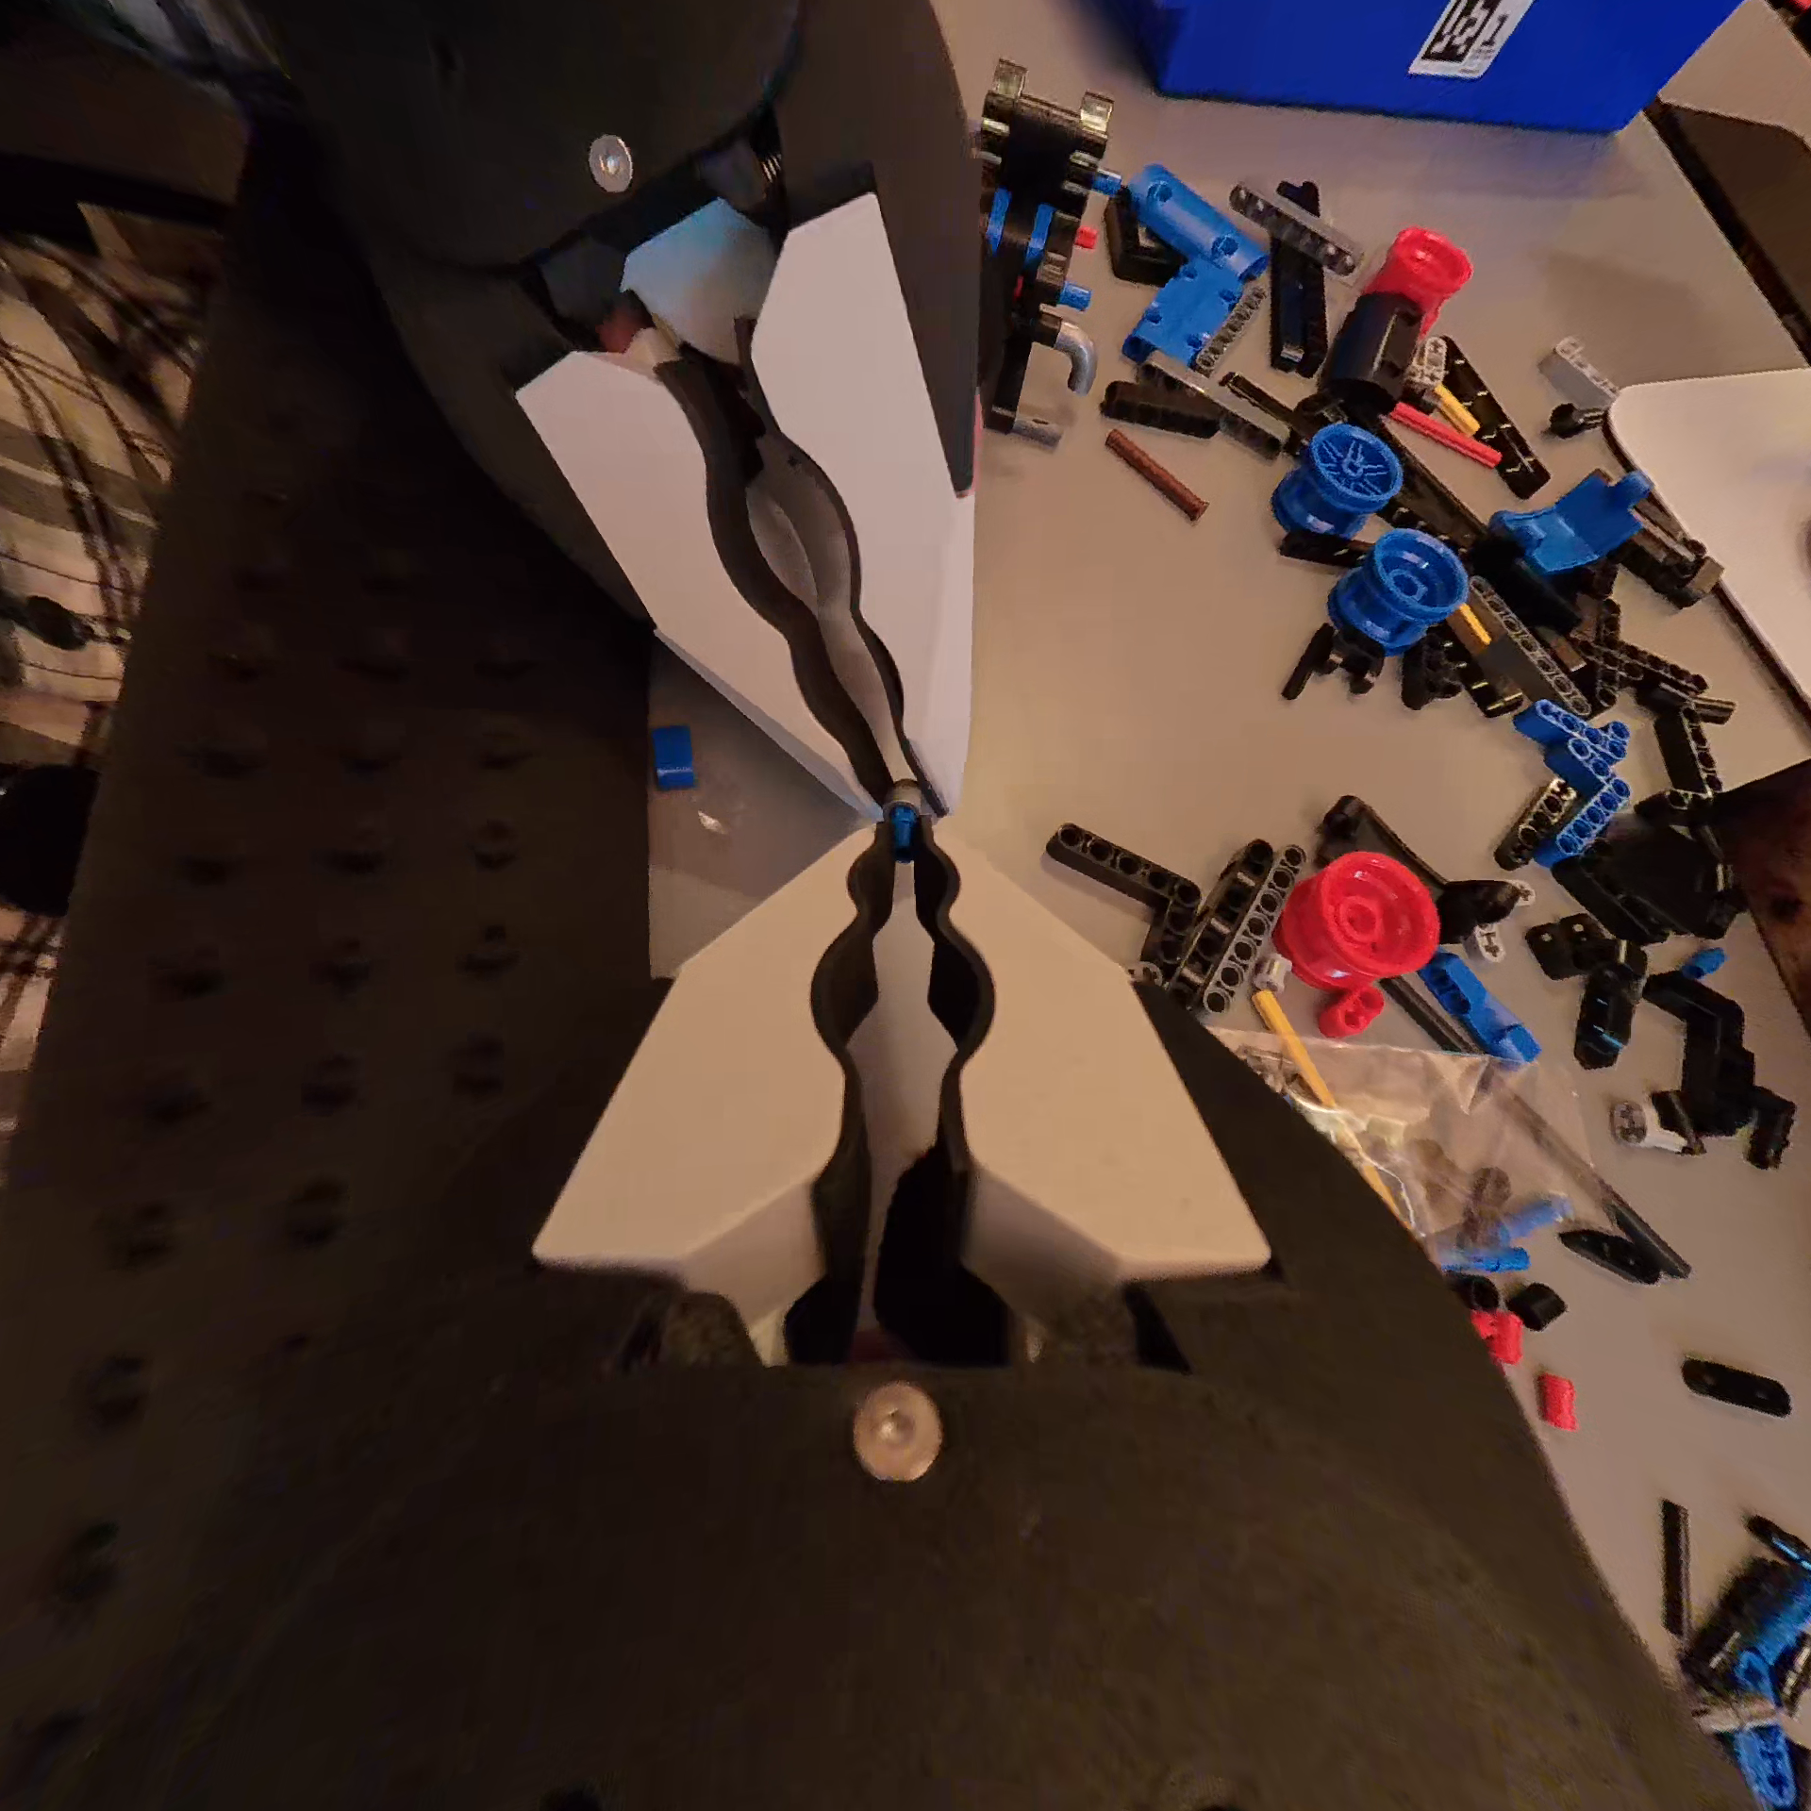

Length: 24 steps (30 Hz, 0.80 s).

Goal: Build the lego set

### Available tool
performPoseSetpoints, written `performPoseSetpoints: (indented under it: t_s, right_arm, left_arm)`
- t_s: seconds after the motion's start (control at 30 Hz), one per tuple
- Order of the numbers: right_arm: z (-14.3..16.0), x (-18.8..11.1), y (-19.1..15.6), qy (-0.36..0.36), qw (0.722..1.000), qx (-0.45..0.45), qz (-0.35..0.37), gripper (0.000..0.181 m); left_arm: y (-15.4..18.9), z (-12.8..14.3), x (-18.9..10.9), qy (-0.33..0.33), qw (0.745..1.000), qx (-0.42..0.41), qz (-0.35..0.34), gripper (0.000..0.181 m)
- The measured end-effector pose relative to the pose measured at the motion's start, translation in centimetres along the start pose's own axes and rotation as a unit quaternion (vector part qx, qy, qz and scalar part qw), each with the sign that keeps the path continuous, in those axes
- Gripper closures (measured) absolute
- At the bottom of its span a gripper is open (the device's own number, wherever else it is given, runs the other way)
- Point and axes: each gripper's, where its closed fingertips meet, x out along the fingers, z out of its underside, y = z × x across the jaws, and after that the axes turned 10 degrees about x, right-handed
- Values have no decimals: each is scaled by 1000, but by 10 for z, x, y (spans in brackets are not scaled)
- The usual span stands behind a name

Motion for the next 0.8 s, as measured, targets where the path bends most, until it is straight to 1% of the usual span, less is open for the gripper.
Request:
performPoseSetpoints:
  t_s: [0.13,0.17,0.2,0.27,0.47,0.6,0.73,0.8]
  right_arm:
    - [-1,-1,0,12,1000,12,-8,178]
    - [-2,-2,1,17,1000,16,-11,178]
    - [-4,-4,1,24,999,22,-15,178]
    - [-7,-7,1,36,999,31,-22,178]
    - [-8,-7,1,41,998,35,-25,178]
    - [-6,-5,-1,31,999,25,-21,178]
    - [0,1,0,5,1000,10,-2,179]
    - [1,2,2,-1,1000,12,5,179]
  left_arm:
    - [-1,-2,1,12,1000,-28,2,174]
    - [-4,-2,0,18,999,-24,-10,169]
    - [-7,-4,-2,23,999,-17,-18,167]
    - [-7,-7,-6,40,999,-19,-20,170]
    - [-8,-14,-9,57,998,1,-33,175]
    - [-6,-12,-9,46,998,19,-32,176]
    - [-1,-7,-4,16,999,33,-27,176]
    - [-2,-7,-3,9,999,27,-27,177]
